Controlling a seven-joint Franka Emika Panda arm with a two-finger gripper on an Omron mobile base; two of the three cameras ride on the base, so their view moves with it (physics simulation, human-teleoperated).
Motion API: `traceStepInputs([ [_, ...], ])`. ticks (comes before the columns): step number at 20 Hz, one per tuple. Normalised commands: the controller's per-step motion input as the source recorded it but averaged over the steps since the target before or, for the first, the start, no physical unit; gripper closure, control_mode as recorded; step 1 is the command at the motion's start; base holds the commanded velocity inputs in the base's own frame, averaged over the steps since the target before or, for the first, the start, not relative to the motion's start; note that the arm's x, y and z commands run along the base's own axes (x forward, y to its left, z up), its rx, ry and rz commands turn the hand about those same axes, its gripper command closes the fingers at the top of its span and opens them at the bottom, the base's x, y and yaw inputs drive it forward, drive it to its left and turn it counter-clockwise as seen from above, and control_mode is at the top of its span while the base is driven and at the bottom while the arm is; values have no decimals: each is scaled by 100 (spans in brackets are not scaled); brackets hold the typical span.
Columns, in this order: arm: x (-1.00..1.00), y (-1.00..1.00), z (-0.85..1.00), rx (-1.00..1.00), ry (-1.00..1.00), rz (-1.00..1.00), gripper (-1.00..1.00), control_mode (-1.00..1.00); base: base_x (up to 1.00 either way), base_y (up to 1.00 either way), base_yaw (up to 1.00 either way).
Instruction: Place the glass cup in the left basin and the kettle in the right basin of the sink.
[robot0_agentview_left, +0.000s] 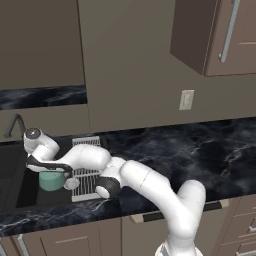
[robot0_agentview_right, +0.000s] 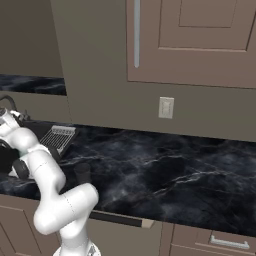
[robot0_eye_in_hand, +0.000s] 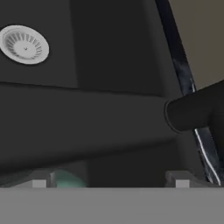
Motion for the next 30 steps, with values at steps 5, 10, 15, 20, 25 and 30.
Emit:
traceStepInputs([
  [5,-38,0,46,2,0,0,-100,-100,0,0,0],
  [10,-30,-15,8,0,0,0,-100,-100,0,0,0],
  [15,-33,-58,0,0,-1,0,-100,-100,0,0,0],
  [20,-37,-65,0,0,-3,0,-100,-100,0,0,0],
  [25,-62,-62,-29,0,-11,0,-100,-100,0,0,0],
  [30,-77,-72,-68,0,-19,0,-100,-100,0,0,0],
])
